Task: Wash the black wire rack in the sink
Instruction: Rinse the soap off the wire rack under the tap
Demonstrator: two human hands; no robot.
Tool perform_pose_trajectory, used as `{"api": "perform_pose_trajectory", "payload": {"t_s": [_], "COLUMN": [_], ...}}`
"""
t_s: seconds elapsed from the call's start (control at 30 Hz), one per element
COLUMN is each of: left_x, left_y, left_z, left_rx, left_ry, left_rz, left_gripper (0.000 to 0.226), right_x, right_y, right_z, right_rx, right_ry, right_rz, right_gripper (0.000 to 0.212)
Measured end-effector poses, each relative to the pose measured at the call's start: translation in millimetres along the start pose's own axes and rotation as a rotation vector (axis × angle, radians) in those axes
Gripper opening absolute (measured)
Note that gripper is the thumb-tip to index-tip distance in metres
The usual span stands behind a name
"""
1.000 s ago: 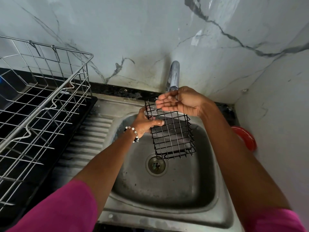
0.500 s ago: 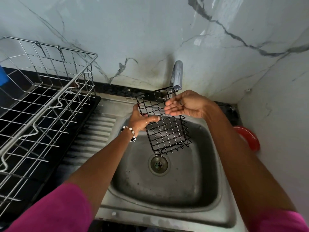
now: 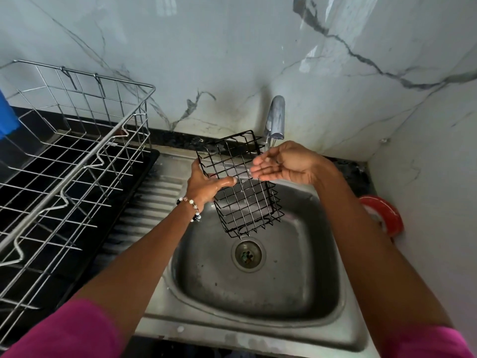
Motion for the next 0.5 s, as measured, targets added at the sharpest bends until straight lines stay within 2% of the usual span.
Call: {"api": "perform_pose_trajectory", "payload": {"t_s": [0.07, 0.2, 0.37, 0.5], "left_x": [2.0, 3.2, 1.5, 6.5], "left_y": [-1.8, 2.2, 9.5, 10.4], "left_z": [-0.3, 5.6, 9.2, 8.5], "left_rx": [-0.001, 0.002, 0.0, 0.016], "left_ry": [0.004, -0.001, -0.016, -0.022], "left_rz": [0.0, 0.002, 0.012, -0.013], "left_gripper": [0.117, 0.119, 0.124, 0.132], "right_x": [2.5, -7.9, -12.9, 1.6], "right_y": [0.6, -3.2, -7.9, -5.8], "right_z": [-3.7, 0.8, -5.4, 2.0], "right_rx": [-0.025, 0.002, -0.028, -0.004], "right_ry": [-0.109, 0.012, -0.124, -0.095], "right_rz": [-0.045, 0.052, 0.061, -0.055], "right_gripper": [0.028, 0.029, 0.03, 0.03]}}
Point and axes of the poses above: each hand's wrist, its own y-axis towards the middle knuckle, its own x-axis out of the back of the hand, z = x × y, the point moved 7 cm from there along y, towards the middle knuckle, and after that the axes turned 7 degrees about y, right-handed, at the moved point
